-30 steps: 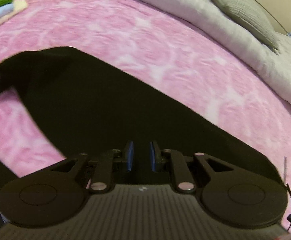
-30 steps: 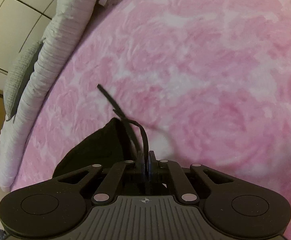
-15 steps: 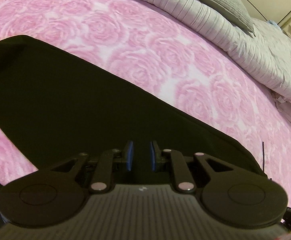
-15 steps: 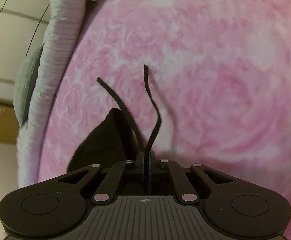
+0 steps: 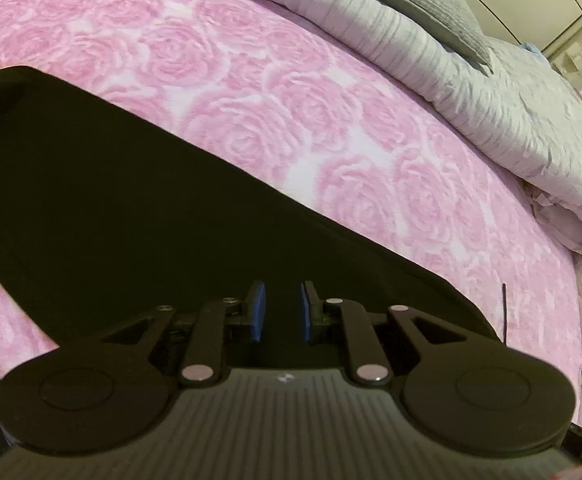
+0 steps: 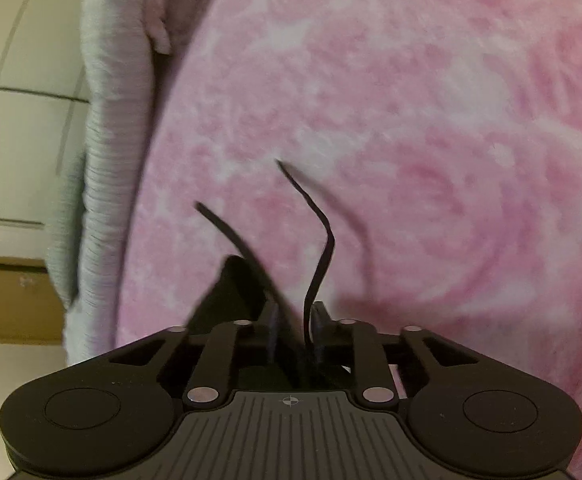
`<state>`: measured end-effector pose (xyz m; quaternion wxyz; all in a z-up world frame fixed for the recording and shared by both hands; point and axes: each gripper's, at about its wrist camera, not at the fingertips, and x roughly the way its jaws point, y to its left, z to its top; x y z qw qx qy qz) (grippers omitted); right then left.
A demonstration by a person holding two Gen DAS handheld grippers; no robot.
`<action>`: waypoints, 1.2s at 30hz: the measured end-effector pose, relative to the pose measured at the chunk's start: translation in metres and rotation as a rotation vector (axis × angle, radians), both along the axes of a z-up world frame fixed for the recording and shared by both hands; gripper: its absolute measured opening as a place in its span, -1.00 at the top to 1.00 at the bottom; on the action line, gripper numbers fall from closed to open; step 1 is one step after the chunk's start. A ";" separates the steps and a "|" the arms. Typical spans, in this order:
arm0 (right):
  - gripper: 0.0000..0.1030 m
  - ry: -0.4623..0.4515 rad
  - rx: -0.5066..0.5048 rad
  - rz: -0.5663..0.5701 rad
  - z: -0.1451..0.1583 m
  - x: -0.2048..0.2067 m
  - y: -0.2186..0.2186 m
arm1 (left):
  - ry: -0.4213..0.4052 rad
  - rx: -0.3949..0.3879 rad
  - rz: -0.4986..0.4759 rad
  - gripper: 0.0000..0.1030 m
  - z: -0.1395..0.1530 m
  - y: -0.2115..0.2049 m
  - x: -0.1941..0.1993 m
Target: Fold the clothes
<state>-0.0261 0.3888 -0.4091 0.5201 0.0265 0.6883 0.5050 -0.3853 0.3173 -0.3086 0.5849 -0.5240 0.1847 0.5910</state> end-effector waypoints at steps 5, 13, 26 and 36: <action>0.53 0.005 0.020 0.038 -0.002 -0.004 0.006 | -0.015 0.013 -0.026 0.74 0.000 0.008 0.010; 0.54 0.005 0.006 0.175 -0.019 -0.019 0.023 | -0.030 -0.003 -0.041 0.74 -0.006 0.013 0.021; 0.92 0.069 0.239 0.003 0.015 -0.016 -0.021 | -0.018 0.007 0.001 0.74 0.005 -0.002 0.007; -0.70 -1.087 0.385 1.344 0.080 -0.309 -0.091 | -0.019 -0.020 0.116 0.74 0.015 -0.041 -0.032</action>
